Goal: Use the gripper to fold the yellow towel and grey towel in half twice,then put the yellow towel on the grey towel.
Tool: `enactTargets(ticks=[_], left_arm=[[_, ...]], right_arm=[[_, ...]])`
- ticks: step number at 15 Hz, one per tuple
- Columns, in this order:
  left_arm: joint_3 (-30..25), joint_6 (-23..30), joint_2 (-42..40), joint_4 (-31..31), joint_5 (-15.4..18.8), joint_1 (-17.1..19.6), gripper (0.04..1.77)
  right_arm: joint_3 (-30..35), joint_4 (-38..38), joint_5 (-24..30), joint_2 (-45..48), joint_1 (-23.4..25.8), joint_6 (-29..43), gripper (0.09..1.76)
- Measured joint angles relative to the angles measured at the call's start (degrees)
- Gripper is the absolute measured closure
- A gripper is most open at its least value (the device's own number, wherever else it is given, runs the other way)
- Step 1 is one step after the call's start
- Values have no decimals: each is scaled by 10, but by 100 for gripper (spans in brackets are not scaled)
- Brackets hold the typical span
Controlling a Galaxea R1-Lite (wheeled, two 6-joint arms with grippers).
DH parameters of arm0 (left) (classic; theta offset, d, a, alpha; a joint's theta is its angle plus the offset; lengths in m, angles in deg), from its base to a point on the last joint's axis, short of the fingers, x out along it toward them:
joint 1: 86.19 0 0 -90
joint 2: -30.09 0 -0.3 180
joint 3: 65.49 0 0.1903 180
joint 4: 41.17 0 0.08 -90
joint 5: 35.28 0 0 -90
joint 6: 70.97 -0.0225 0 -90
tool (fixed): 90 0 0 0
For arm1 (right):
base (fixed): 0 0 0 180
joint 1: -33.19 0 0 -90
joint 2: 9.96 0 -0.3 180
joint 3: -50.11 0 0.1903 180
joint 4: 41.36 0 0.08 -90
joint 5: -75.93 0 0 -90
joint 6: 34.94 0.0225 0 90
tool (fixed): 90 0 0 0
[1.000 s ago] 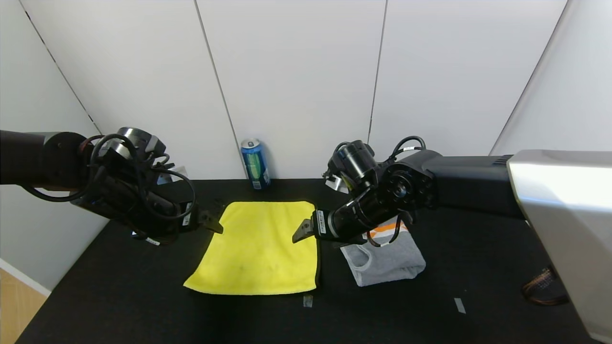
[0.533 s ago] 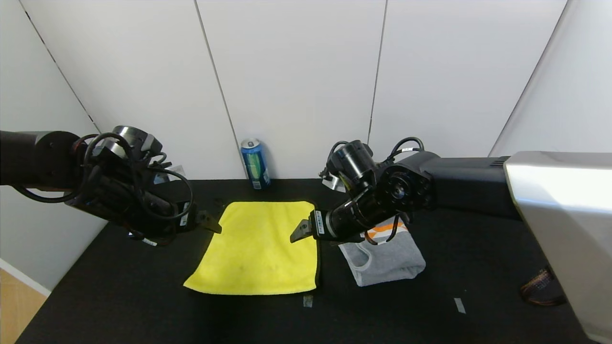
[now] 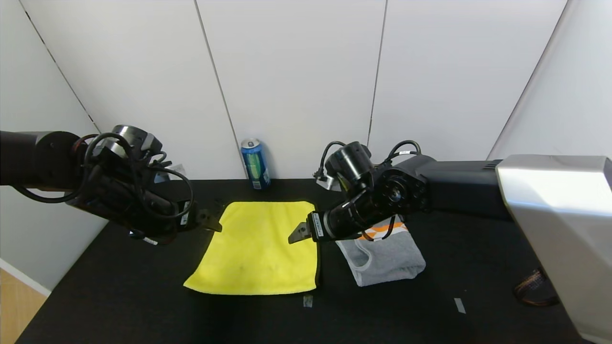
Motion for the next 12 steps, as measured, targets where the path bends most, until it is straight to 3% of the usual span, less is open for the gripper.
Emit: enactTargets(ticks=[12], left_arm=[[-1,0,1,-5,0,0,9]], right_arm=[[0,-6,-1,-1,1,-23,14]])
